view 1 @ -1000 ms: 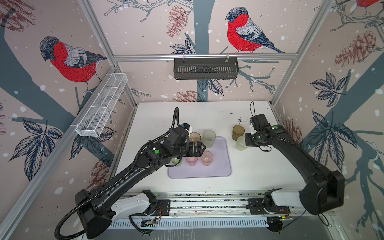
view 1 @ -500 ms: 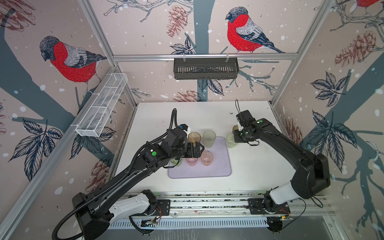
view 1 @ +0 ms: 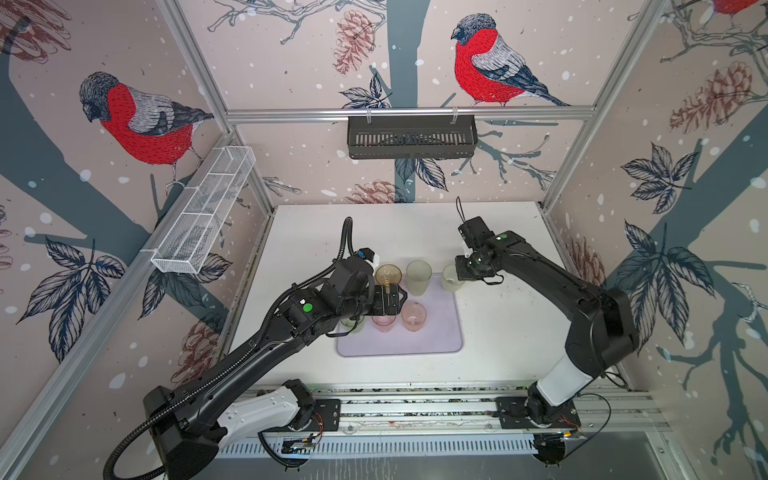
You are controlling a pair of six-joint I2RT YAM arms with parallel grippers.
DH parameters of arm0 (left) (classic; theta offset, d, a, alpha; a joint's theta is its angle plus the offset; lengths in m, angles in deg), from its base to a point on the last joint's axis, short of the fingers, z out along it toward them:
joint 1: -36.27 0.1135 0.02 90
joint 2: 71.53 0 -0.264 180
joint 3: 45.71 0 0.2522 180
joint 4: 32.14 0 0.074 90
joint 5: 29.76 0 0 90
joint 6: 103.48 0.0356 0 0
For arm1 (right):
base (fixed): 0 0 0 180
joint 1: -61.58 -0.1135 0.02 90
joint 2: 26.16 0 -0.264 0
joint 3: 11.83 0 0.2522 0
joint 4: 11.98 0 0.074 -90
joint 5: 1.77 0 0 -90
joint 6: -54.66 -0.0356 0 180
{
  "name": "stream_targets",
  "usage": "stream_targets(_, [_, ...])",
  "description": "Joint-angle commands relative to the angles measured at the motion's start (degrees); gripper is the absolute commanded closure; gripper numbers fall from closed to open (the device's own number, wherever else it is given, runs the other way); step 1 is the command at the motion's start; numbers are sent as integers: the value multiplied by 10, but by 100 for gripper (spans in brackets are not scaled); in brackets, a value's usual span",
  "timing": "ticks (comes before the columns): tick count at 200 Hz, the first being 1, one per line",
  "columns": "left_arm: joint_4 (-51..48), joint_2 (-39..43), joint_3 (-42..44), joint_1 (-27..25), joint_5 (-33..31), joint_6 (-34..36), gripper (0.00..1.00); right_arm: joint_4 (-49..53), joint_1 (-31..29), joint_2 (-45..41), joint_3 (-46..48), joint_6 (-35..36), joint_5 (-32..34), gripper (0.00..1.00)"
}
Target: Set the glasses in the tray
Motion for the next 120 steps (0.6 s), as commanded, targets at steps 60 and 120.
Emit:
stream_targets(60, [3,1,1,-1,-11,-9,2,-22,-3,34,-13,-3,-4,99])
stream_targets(120, [1,4,3,-1,-13,-12,2,-33,-3,53,-16,-2,-7,99])
